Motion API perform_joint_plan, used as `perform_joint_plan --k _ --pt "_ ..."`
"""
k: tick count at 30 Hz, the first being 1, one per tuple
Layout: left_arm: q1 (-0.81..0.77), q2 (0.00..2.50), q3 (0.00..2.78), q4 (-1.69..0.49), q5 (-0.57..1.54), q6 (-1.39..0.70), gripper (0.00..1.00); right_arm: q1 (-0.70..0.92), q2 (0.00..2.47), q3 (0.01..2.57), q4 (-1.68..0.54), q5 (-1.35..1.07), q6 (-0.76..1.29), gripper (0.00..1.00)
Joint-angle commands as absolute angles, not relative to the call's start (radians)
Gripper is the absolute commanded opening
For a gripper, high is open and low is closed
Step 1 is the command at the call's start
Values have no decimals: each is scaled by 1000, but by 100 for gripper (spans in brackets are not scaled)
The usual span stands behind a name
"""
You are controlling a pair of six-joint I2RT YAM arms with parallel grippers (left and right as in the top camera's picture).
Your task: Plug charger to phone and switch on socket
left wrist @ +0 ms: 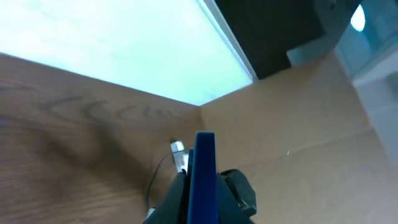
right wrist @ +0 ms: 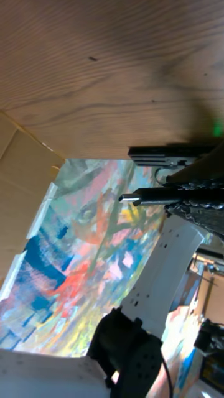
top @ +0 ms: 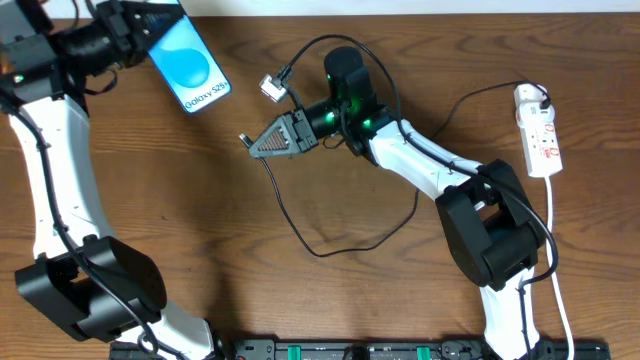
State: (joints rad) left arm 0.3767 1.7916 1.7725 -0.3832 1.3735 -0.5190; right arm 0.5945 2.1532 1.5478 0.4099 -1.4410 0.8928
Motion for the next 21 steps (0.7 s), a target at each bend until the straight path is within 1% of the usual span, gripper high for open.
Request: perform_joint_plan --k 1,6,21 --pt "398 1792 1781 -364 1381 -635 8 590 2162 1548 517 -1445 1061 1" --pt "401 1792 1781 -364 1330 -687 7 590 2162 1548 655 -1431 1188 1" --pt "384 1792 1781 -364 1312 -686 7 590 2162 1548 1044 -1357 1547 1"
